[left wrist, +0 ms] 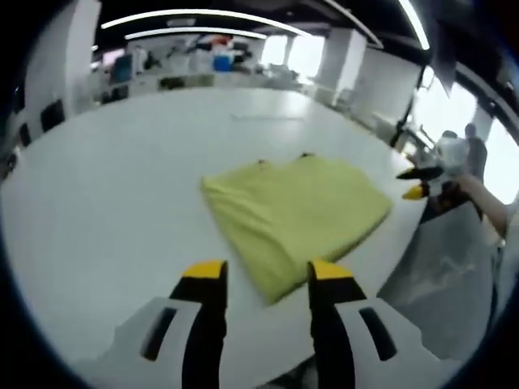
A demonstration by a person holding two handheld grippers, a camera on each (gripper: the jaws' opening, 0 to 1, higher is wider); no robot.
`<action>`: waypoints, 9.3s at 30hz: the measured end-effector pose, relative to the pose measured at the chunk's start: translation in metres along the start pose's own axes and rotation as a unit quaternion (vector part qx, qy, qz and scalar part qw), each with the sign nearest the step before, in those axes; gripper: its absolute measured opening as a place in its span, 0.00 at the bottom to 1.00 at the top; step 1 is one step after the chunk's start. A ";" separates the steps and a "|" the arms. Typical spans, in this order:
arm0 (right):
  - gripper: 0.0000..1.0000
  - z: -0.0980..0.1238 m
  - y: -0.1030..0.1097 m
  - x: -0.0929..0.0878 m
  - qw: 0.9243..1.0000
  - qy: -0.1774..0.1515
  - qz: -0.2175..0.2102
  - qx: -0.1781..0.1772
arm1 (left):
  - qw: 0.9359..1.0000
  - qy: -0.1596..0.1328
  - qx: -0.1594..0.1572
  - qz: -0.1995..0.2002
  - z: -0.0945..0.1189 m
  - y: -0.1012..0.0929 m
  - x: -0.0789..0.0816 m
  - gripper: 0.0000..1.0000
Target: Fold the garment on the visible template until the final outline fits inside the template.
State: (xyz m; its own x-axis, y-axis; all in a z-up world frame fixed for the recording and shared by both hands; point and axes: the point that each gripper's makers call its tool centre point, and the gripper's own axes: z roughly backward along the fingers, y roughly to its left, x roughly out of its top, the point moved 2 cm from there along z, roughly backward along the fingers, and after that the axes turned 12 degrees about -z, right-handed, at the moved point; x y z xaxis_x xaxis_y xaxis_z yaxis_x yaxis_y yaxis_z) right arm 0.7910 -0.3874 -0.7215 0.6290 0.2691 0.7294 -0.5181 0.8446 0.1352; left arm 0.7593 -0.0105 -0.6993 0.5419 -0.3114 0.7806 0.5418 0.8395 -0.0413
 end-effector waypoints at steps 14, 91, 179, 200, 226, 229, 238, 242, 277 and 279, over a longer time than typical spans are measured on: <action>0.39 -0.006 0.001 -0.019 1.000 0.010 -0.022 0.010 | 0.998 0.021 -0.018 0.053 -0.012 -0.009 -0.032 0.20; 0.03 -0.027 0.013 -0.034 0.994 0.078 -0.040 0.070 | 0.995 0.068 -0.021 0.066 -0.031 -0.012 -0.043 0.00; 0.01 -0.003 0.012 -0.022 0.996 0.078 0.010 0.047 | 0.992 0.121 -0.010 0.042 -0.028 -0.001 -0.055 0.00; 0.01 0.005 0.025 -0.008 0.997 0.057 0.030 0.048 | 0.997 0.068 -0.001 0.039 -0.015 0.000 -0.035 0.00; 0.07 0.039 0.053 0.034 0.998 0.005 0.054 0.031 | 0.998 -0.006 0.014 -0.067 0.021 -0.021 0.037 0.20; 0.11 0.044 0.061 0.039 0.997 -0.002 0.061 0.036 | 0.996 -0.015 0.011 -0.083 0.028 -0.027 0.044 0.23; 0.22 0.055 0.078 0.045 0.995 -0.008 0.086 0.048 | 0.993 -0.020 -0.007 -0.120 0.041 -0.039 0.051 0.34; 0.28 0.055 0.080 0.046 0.994 -0.007 0.096 0.053 | 0.993 -0.026 -0.016 -0.110 0.041 -0.043 0.051 0.33; 0.89 0.071 0.109 0.051 0.991 -0.046 0.108 0.066 | 0.990 -0.049 -0.063 -0.119 0.055 -0.071 0.052 0.78; 0.92 0.071 0.109 0.050 0.991 -0.045 0.109 0.066 | 0.989 -0.050 -0.065 -0.121 0.055 -0.073 0.052 0.82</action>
State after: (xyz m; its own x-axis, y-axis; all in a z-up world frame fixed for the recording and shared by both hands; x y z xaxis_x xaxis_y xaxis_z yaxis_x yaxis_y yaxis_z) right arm 0.7248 -0.3144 -0.6230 0.4427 0.3914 0.8067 -0.7113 0.7011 0.0502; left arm 0.7124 -0.0634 -0.6209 0.3246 -0.4450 0.8346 0.7296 0.6793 0.0784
